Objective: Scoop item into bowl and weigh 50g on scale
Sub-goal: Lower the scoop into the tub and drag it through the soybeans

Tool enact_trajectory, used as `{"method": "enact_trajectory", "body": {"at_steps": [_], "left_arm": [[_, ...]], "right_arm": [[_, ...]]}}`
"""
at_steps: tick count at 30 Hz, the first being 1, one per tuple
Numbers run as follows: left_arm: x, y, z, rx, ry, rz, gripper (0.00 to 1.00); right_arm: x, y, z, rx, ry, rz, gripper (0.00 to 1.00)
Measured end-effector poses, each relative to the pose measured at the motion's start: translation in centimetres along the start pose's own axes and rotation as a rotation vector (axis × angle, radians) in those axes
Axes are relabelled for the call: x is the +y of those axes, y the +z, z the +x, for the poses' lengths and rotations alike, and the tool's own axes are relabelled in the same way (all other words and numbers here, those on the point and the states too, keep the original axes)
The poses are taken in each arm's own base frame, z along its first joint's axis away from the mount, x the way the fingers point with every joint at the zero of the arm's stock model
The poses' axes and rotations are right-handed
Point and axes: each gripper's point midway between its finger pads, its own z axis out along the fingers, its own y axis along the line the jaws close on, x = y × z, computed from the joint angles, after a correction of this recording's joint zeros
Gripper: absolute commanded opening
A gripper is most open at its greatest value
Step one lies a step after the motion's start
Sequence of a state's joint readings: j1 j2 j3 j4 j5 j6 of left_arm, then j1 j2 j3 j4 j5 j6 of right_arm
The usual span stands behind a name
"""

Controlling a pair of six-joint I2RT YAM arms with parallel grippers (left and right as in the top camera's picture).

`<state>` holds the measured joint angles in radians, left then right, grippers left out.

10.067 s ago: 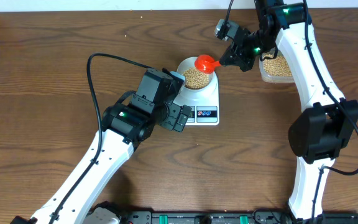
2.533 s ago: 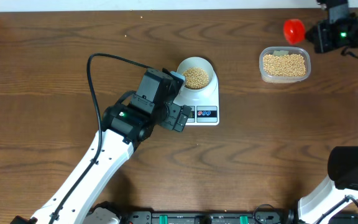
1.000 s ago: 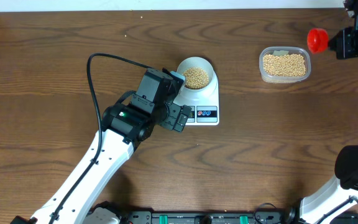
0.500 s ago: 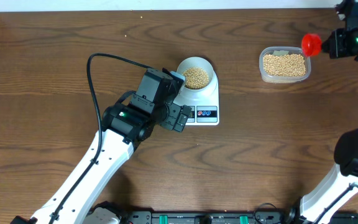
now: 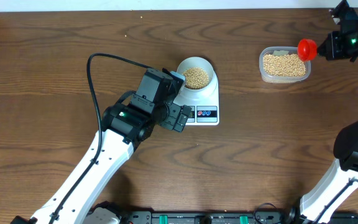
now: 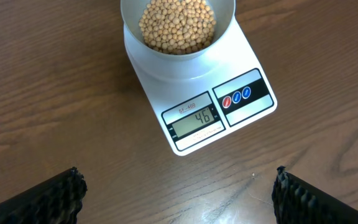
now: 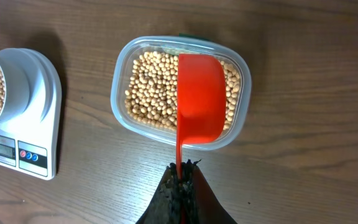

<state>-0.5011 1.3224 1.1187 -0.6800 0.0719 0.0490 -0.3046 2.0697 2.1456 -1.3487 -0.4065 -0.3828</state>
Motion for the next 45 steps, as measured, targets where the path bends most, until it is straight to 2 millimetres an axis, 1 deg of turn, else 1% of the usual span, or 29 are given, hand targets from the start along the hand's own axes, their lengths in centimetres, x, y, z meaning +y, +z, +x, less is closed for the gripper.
{"method": "enact_trajectory", "body": {"at_steps": [7,12,17,33,39,45], "left_arm": [[0.0,0.0,0.0,0.0,0.0,0.0,0.98],[0.0,0.0,0.0,0.0,0.0,0.0,0.98],[0.0,0.0,0.0,0.0,0.0,0.0,0.98],[0.0,0.0,0.0,0.0,0.0,0.0,0.98],[0.0,0.0,0.0,0.0,0.0,0.0,0.98],[0.0,0.0,0.0,0.0,0.0,0.0,0.98]], "right_arm": [[-0.1,0.4,0.0,0.006,0.003,-0.005,0.01],[-0.3,1.8,0.4,0.036,0.01,-0.019,0.01],[0.0,3.2,0.5,0.059,0.005,-0.032,0.01],[0.5,3.7,0.7,0.074,-0.003,-0.038,0.02],[0.4,5.8,1.7,0.109,-0.009,-0.027,0.02],[1.3,8.2,2.6,0.139,-0.03,-0.039,0.02]]}}
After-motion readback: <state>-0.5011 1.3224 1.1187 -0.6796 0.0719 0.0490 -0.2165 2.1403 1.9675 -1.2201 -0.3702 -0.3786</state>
